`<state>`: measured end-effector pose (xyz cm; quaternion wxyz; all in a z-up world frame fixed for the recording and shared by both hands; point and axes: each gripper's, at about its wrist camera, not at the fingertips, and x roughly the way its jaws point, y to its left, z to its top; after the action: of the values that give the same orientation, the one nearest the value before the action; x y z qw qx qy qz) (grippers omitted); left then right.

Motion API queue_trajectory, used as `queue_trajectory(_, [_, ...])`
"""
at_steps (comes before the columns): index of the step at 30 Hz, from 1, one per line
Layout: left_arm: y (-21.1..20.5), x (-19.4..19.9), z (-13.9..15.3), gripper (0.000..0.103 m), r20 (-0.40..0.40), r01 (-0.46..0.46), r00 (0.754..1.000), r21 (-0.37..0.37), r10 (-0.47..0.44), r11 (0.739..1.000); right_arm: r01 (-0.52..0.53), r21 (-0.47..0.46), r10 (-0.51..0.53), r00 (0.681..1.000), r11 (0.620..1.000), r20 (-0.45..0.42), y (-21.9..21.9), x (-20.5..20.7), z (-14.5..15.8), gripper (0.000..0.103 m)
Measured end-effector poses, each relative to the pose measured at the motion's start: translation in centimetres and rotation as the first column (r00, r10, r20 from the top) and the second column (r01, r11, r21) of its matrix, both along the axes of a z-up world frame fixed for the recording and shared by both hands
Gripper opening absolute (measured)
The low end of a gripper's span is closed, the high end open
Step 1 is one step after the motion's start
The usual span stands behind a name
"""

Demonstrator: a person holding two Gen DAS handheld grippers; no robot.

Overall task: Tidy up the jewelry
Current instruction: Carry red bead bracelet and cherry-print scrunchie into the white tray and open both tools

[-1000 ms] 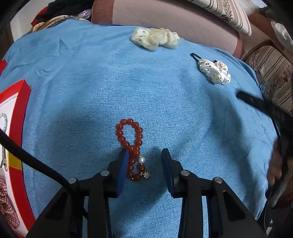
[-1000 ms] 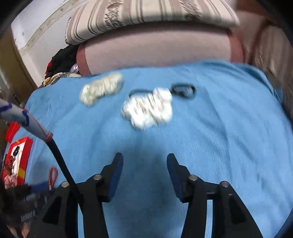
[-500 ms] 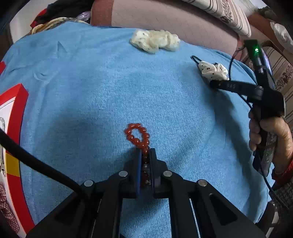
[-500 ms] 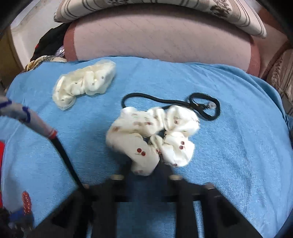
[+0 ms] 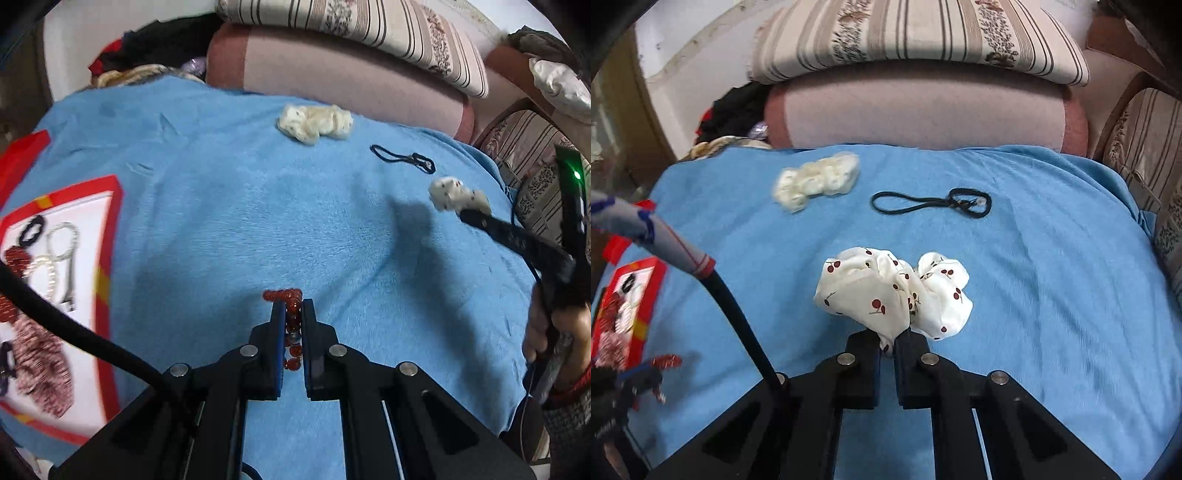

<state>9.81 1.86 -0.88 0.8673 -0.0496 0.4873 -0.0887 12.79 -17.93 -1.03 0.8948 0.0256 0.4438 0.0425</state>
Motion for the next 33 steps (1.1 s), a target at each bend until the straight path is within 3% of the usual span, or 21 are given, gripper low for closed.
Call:
queue_trajectory(7, [0.8,-3.6,2.6,0.007,0.082,-0.055,0.996,0.102,0.046,0.993,-0.064,0.02,0.063,0.998,0.998,0.021,2.9,-4.0,1.6,0.006])
queue_trajectory(13, [2.7,-5.6,4.1,0.007,0.132,-0.107,0.987,0.134,0.089,0.985,-0.12,0.01,0.119,0.992,0.993,0.043,5.6,-5.4,2.9,0.006])
queue_trajectory(24, [7.4,-7.1,4.7,0.007,0.149,-0.2,0.972,0.106,0.183,0.974,-0.229,-0.003,0.229,0.972,0.973,0.06,11.9,-6.2,4.7,0.006])
queue_trajectory(33, [13.7,-7.4,5.3,0.007,0.133,-0.26,0.958,0.04,0.253,0.965,-0.342,0.013,0.341,0.939,0.94,0.049,18.7,-5.3,5.1,0.006])
